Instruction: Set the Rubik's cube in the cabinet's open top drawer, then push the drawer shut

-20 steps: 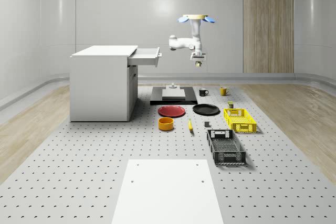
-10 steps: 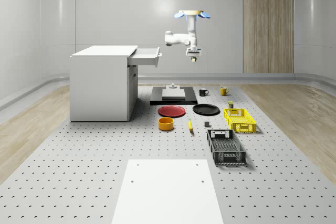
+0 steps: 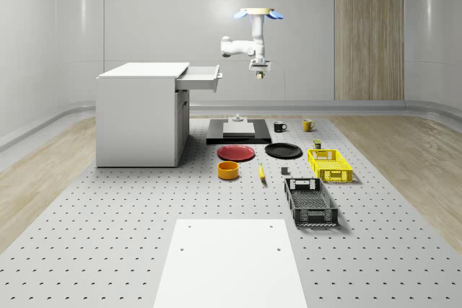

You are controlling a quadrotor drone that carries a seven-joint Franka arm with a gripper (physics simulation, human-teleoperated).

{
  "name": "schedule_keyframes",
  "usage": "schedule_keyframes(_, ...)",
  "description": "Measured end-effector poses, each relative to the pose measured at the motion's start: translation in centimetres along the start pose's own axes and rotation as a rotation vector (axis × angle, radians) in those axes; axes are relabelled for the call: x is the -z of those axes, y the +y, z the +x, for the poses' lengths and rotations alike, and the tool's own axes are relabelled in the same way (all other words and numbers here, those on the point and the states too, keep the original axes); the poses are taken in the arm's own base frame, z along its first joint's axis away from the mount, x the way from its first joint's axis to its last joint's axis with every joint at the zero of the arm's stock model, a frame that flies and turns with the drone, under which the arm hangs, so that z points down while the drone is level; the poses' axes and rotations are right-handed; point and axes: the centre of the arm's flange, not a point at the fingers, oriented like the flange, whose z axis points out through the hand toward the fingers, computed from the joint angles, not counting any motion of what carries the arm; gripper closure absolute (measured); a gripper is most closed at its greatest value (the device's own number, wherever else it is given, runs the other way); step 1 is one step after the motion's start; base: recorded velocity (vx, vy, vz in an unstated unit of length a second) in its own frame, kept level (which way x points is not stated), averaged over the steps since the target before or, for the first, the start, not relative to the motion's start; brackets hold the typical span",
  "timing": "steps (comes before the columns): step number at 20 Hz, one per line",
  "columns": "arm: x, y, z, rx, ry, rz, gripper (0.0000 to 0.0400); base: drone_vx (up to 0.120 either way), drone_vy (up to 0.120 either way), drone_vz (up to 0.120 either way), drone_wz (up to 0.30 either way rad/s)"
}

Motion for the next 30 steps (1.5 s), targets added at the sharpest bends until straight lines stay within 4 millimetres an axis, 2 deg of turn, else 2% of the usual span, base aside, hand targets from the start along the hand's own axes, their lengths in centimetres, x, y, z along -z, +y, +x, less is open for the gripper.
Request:
schedule_keyframes(17,0.00,0.00,0.00,0.000,0.000,0.000,0.0075,0.000,-0.120,0.118,0.000)
schedule_keyframes(26,0.00,0.00,0.00,0.000,0.000,0.000,0.0075,0.000,-0.120,0.000,0.000)
schedule_keyframes(30,0.00,0.00,0.00,0.000,0.000,0.000,0.0075,0.110,-0.120,0.000,0.000)
